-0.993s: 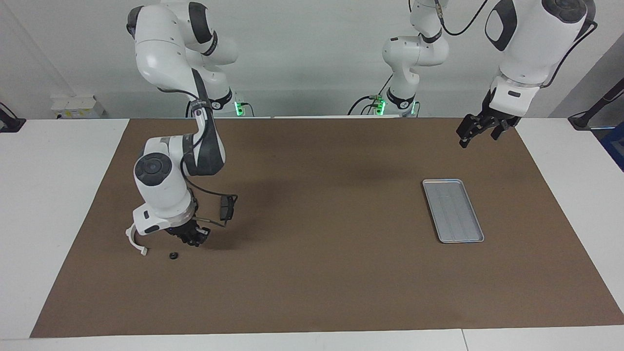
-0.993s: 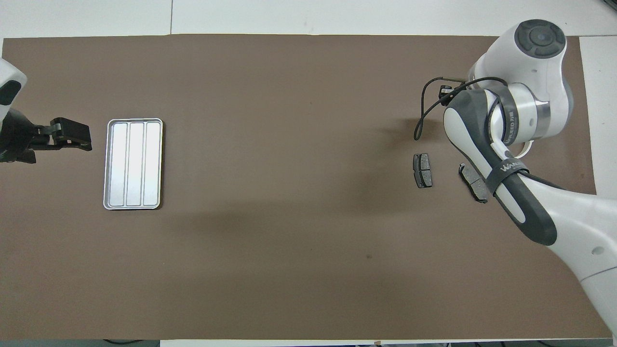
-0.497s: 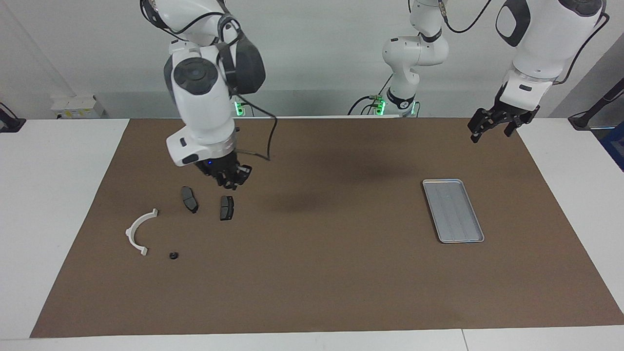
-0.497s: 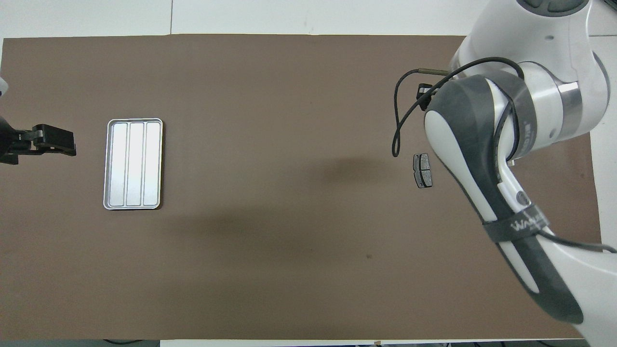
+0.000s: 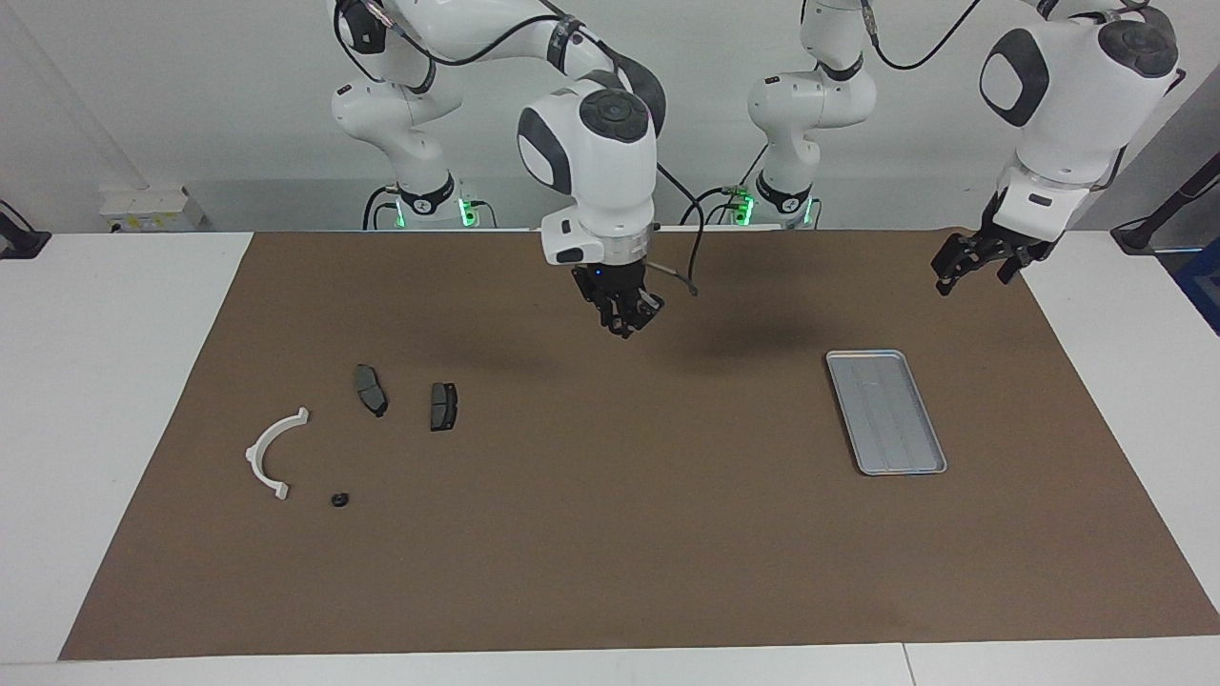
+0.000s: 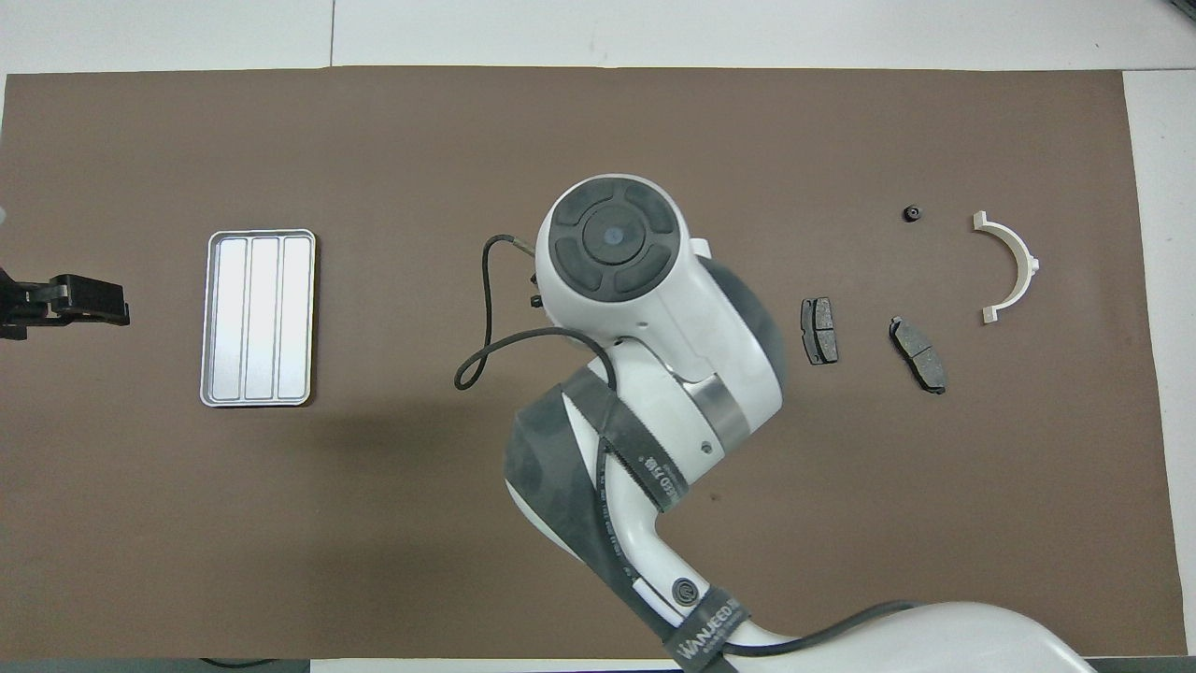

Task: Pick bearing gear from pile to tray

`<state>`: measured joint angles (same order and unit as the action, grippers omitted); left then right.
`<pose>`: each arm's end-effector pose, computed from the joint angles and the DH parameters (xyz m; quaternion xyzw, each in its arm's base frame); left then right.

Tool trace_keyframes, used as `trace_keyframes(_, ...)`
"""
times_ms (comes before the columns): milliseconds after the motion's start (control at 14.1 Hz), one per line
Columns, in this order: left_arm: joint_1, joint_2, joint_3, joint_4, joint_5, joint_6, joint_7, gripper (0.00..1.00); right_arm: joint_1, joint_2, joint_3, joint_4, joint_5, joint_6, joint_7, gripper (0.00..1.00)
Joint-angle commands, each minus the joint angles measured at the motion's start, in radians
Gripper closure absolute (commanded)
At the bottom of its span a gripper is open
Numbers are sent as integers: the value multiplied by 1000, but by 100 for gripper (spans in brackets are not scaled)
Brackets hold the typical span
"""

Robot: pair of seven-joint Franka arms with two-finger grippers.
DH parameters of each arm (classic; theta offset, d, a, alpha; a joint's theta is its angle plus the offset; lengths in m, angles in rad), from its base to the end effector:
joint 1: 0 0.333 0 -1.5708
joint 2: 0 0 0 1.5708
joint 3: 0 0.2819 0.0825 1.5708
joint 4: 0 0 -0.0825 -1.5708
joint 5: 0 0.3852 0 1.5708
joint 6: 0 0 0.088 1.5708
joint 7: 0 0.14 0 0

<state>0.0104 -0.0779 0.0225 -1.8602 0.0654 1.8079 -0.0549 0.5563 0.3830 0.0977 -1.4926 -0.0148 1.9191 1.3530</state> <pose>0.5453 0.0257 0.4828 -0.9988 -0.0366 -0.0131 0.0309 0.5352 0.3997 0.3917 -0.9387 0.3438 -0.0028 0.0251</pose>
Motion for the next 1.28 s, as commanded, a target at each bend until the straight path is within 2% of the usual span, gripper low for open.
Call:
trace_keyframes(0,-12,-22,-7,-92,-35,98,0,0,7,3,-4,-119,21,141,46,100)
trace_keyframes(213,-52,4,-7,-119,-41,146,-54,0,85,121,-7,-103,-48,237,150,100)
trace_keyframes(426,-96,18,-7,-142,-41,186,-106,0,96,186,-6,-101,-85,323,193,100)
trace_keyframes(639,-119,13,-7,-207,-39,267,-105,0,91,208,-6,-103,-86,373,193,100)
trace_keyframes(993,-125,13,-7,-214,-41,271,-115,0,88,208,-6,-113,-85,385,198,100)
trace_keyframes(1064,-125,13,-7,-214,-41,271,-115,0,86,208,-6,-116,-85,386,207,63)
trace_keyframes(1135,-125,12,-7,-214,-41,271,-115,0,86,208,-7,-118,-85,385,215,32)
trace_keyframes(1206,-125,12,-7,-214,-41,271,-115,0,88,208,-7,-117,-85,379,215,15)
